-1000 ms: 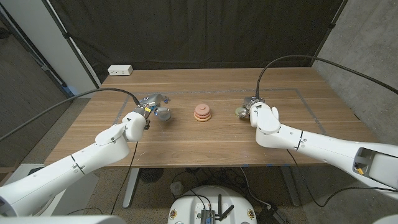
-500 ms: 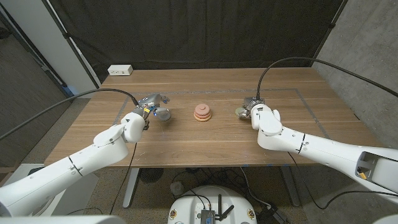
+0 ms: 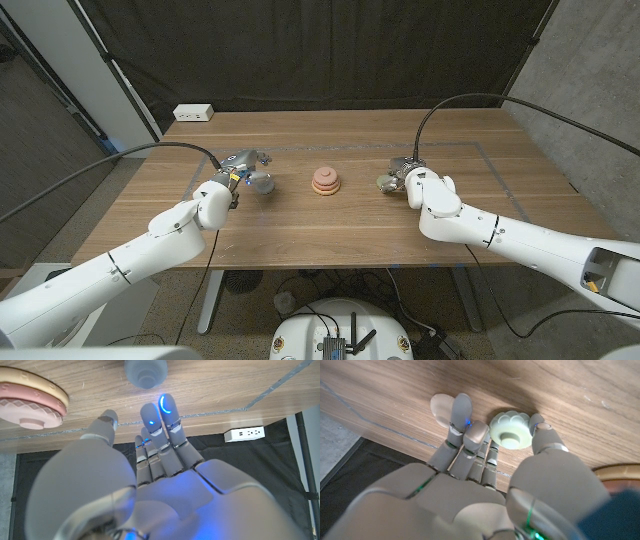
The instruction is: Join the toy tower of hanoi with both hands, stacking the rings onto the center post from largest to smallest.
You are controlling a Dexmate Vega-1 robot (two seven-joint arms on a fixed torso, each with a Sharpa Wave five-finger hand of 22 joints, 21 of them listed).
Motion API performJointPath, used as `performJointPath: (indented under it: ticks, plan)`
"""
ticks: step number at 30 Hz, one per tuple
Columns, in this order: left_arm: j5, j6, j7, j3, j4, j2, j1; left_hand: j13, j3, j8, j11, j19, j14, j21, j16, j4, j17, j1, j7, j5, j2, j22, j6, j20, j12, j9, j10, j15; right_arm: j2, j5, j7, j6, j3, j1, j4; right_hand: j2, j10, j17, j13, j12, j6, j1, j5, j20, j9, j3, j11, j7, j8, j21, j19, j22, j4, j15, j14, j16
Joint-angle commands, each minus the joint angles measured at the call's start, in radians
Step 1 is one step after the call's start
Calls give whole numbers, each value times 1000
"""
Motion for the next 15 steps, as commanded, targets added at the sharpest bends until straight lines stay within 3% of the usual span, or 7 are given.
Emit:
performJointPath:
  ticks: [1,15]
  plan:
    - [9,-6,-2,4,4,-4,-8,3,8,4,-3,10,14,3,4,0,3,-6,-4,5,1,6,12,-126,3,3,12,-69,-10,-21,1,11,40,-16,-31,62,136,2,12,3,88,28,13,-64,1,27,-119,-70,11,0,16,6,16,-1,15,12]
    - [7,-2,-3,3,6,-8,-9,3,13,3,-5,11,16,3,3,0,0,-9,-3,6,-1,7,15,-127,0,3,13,-69,-26,-61,42,10,56,-20,-80,66,158,2,22,-1,99,24,24,-64,-2,40,-119,-72,13,-1,24,10,17,-1,23,32]
